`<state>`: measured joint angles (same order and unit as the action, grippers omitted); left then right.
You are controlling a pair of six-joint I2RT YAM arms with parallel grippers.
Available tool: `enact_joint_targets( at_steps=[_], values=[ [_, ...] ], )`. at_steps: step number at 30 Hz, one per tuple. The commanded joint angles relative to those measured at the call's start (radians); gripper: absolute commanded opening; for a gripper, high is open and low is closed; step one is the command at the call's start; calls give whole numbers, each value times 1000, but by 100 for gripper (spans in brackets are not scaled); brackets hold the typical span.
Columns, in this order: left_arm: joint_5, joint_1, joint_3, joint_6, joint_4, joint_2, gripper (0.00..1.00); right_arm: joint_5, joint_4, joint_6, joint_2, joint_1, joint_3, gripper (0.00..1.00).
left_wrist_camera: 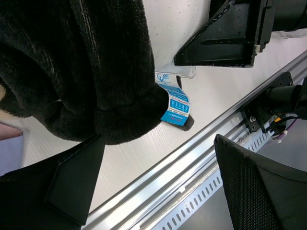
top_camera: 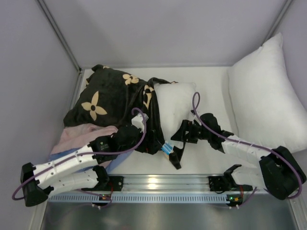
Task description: Remove the pillowcase from the pillow
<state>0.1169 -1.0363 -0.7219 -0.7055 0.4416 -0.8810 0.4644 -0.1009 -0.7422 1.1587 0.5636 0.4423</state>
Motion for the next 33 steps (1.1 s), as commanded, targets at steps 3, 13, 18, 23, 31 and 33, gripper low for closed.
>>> enact_joint_targets(
  at_steps=[3,13,18,23,31,33],
  values=[
    [15,-5,15,-14,-26,25,99,-3,-222,-17,82,36,26,72],
    [133,-7,44,-77,9,-10,99,-84,-199,-43,-46,76,45,0],
    [205,-5,-22,-62,-1,-160,99,-128,-63,-33,-223,76,88,0],
    [216,-4,-128,12,-43,-350,99,-125,44,-23,-329,76,124,0],
    [283,57,-107,-1,-95,-470,0,-205,203,12,-412,68,200,0],
    [250,134,-28,-18,-132,-438,0,-257,254,32,-445,61,261,0]
  ],
)
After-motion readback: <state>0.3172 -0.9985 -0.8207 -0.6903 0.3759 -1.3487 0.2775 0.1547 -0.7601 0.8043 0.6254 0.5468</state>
